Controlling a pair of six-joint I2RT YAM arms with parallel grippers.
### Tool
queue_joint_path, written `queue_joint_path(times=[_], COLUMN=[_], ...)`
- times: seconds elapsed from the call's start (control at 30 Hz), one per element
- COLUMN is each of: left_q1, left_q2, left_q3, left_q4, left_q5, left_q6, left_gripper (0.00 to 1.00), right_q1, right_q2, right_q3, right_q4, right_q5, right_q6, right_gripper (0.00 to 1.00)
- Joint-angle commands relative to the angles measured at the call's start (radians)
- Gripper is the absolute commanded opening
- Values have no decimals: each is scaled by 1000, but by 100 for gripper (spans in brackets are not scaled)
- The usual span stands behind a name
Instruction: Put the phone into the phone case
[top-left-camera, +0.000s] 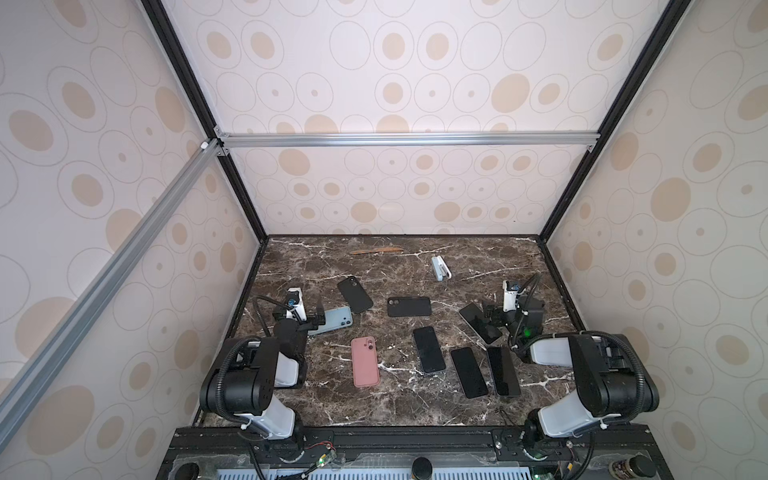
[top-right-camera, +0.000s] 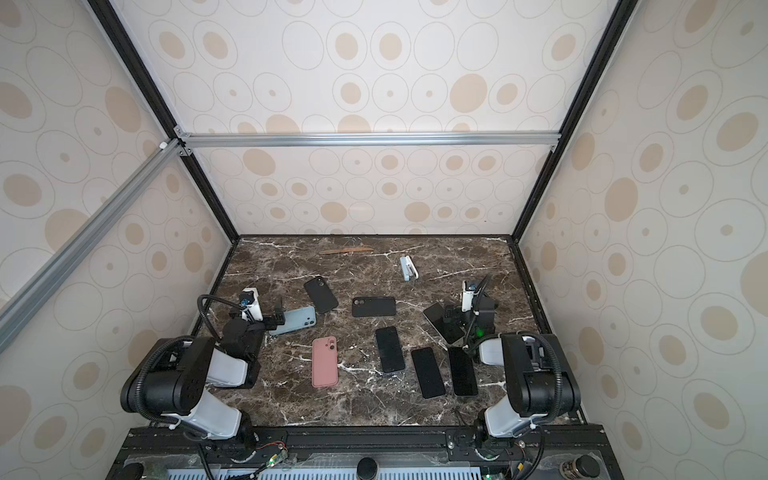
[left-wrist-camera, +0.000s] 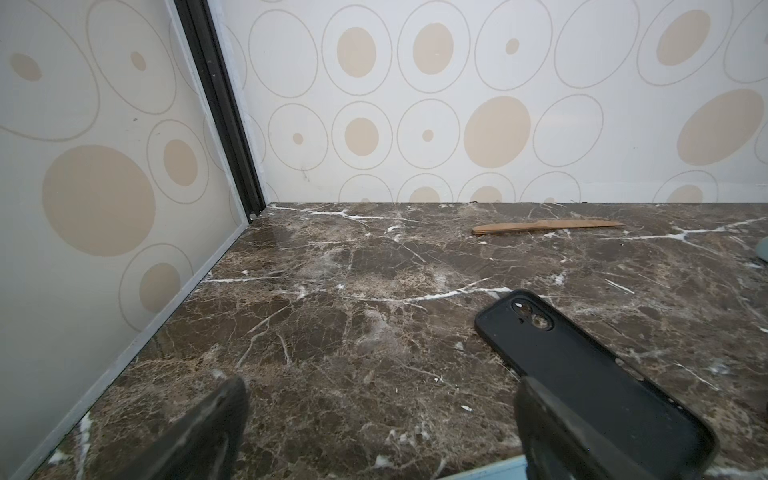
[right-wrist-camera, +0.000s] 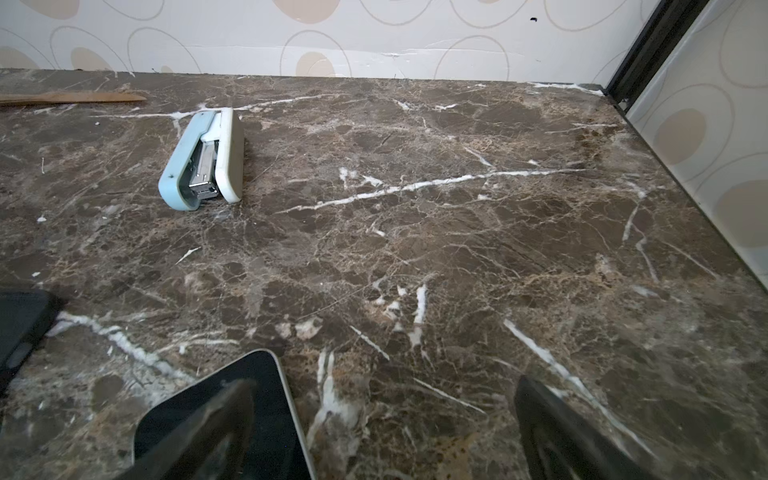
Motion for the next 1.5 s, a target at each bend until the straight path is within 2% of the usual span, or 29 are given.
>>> queue_joint_path(times=[0.0, 1.33, 1.4, 1.47], left_q1=[-7, -9, -9, -9], left_q2=[5, 4, -13, -64], left_q3=[24, 22, 14, 19], left_q4=[5, 8, 7, -51], left_q5=[9, 8, -29, -75], left_q6=[26, 25, 8, -6], left_gripper=[99, 98, 97, 97], right_q1=[-2, -2, -3, -2], right_q2=[-12, -15, -26, -96], right_q3=[4, 3, 5, 52], right_q4=[13, 15, 34, -119], right_q5=[10, 9, 13, 13], right_q6=[0, 2, 6, 1], right_gripper=[100, 100, 99, 98])
